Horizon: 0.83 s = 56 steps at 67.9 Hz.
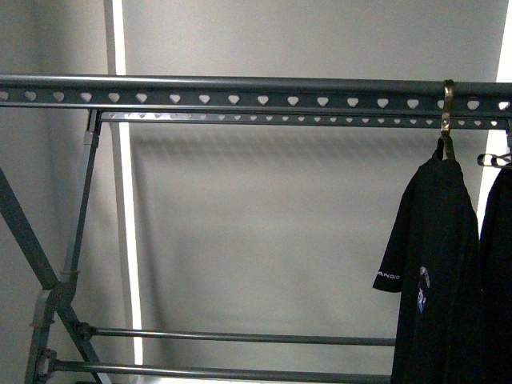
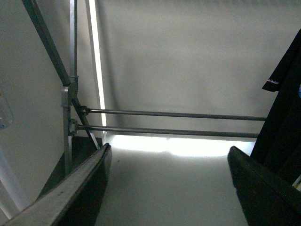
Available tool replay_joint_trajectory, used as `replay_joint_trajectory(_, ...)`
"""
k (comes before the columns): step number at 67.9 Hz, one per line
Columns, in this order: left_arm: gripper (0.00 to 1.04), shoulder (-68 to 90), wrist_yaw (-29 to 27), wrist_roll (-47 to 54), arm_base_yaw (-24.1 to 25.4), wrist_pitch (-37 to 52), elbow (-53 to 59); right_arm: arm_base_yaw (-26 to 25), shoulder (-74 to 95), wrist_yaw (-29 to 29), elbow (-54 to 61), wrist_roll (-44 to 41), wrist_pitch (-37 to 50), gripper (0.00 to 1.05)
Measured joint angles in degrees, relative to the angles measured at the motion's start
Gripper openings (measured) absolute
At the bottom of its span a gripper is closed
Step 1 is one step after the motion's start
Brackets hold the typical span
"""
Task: Hang clothes on hanger
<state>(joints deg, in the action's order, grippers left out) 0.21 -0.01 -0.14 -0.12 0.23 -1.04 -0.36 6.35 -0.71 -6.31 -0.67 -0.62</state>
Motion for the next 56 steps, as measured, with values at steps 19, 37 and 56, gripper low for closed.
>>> replay_joint_trajectory(19,0.98,-0.02,-0.09,0.02,0.0,0.0,0.0,0.15,-2.86,0.63,2.32,0.04,-0.07,0.02)
replay_joint_trajectory(37,0.98,-0.02,-0.09,0.02,0.0,0.0,-0.02,0.15,-5.35,0.63,4.94,0.07,0.46,0.02)
replay_joint_trajectory(56,0.98,-0.02,-0.11,0.02,0.0,0.0,0.0,0.15,-6.1,0.61,5.92,0.04,0.42,0.1)
